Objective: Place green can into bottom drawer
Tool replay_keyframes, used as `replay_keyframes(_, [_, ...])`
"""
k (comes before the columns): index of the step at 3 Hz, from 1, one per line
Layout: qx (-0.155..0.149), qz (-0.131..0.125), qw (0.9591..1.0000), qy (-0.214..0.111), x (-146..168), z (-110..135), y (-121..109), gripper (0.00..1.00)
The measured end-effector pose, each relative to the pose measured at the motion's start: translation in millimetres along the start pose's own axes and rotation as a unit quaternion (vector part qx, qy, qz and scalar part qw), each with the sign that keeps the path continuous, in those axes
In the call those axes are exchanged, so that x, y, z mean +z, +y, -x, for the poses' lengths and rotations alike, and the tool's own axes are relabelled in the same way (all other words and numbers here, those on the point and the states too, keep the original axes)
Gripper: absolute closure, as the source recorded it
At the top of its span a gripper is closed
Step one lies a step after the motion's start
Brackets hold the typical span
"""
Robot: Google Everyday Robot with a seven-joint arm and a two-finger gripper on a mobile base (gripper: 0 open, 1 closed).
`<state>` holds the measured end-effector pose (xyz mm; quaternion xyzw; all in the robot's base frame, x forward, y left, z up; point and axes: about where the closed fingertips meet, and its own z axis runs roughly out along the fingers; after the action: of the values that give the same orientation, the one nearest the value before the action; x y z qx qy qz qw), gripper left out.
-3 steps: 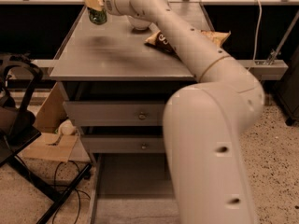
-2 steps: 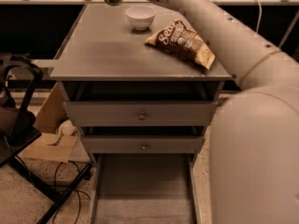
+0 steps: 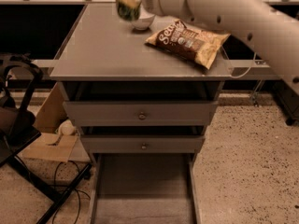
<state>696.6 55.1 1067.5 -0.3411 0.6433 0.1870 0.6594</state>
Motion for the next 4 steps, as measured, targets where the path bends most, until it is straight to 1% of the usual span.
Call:
replay_keyframes(1, [0.003,0.029,0.9969,0.072,-50.4,-81.5,30.6,1.0])
replay_keyframes(2, [0.03,0.051,0.9912,0.119,-106.2,-155.9,35.9,1.0])
replay_keyframes(3, [0.064,0.053,0.9877,0.132,-156.3,-220.0,38.0,1.0])
replay_keyframes(4, [0.065,0.037,0.9883,0.133,-175.0,-226.0,26.9,1.0])
